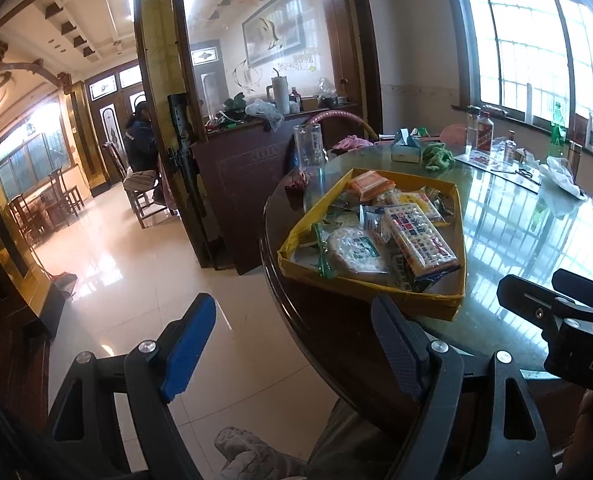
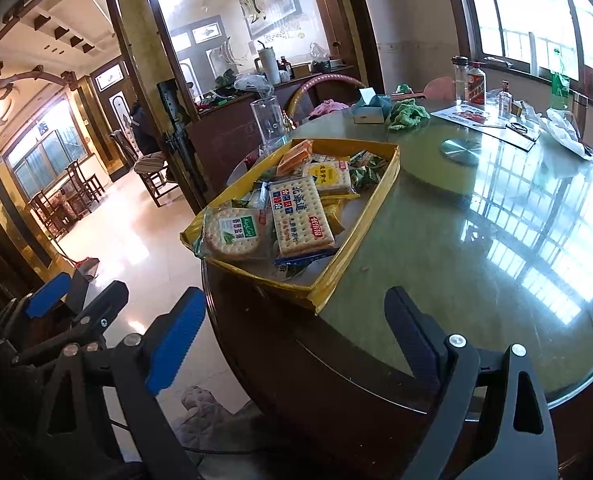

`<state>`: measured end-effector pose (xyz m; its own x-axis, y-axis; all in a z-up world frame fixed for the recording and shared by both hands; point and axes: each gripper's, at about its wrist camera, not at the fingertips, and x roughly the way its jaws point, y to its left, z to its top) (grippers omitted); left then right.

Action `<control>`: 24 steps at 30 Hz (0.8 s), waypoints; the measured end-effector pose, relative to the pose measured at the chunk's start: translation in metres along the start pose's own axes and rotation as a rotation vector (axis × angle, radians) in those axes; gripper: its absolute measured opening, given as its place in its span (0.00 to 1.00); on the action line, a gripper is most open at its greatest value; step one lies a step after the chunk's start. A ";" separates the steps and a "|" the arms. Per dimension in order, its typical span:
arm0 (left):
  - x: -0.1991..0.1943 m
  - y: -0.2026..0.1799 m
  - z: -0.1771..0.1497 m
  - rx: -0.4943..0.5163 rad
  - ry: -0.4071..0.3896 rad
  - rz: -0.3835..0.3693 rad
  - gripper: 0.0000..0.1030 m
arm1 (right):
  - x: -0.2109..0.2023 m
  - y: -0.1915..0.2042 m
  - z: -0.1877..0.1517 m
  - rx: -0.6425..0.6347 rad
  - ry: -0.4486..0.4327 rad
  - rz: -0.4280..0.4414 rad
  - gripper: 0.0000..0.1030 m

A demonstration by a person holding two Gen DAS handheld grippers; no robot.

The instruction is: Organize snacks

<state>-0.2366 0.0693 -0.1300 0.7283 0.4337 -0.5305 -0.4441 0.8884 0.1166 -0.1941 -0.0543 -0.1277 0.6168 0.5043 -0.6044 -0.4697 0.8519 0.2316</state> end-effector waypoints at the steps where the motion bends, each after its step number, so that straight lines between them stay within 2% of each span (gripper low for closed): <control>1: 0.000 0.001 0.000 -0.002 -0.001 -0.001 0.78 | 0.000 0.000 0.000 0.001 0.000 0.000 0.88; 24: 0.009 0.008 0.002 0.003 0.016 0.004 0.78 | 0.005 0.006 -0.006 0.005 0.013 -0.002 0.88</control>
<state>-0.2324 0.0802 -0.1319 0.7179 0.4351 -0.5434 -0.4457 0.8869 0.1213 -0.1977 -0.0480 -0.1341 0.6097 0.5008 -0.6144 -0.4650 0.8537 0.2343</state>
